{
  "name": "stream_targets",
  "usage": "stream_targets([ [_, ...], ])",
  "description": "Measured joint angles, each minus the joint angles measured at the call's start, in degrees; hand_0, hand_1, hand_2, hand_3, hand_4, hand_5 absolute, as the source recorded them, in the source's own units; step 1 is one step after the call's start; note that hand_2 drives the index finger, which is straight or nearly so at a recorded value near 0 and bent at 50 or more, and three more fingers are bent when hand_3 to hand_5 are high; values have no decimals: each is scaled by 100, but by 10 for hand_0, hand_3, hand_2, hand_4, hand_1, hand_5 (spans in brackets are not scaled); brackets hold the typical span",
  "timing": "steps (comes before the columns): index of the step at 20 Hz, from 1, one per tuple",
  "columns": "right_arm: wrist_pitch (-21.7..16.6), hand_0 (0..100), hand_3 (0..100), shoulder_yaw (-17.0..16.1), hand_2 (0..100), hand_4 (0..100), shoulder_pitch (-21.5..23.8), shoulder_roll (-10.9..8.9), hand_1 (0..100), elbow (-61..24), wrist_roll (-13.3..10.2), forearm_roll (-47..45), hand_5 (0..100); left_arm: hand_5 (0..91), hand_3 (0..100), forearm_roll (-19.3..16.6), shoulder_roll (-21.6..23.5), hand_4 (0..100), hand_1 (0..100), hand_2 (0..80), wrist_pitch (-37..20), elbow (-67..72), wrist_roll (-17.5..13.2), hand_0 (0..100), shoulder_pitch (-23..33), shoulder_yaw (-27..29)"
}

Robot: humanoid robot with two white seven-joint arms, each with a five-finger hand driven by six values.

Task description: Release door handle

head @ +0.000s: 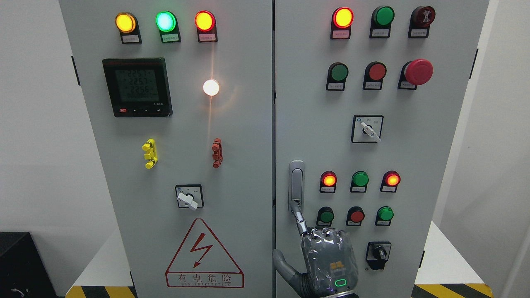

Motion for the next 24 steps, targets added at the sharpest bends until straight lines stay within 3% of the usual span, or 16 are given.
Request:
stream_targets([
  [24,46,311,1000,-56,85,1000,-21,8,253,100,21,-41,1000,0,0,-1,0,0,556,0,0,0,0,120,0,0],
])
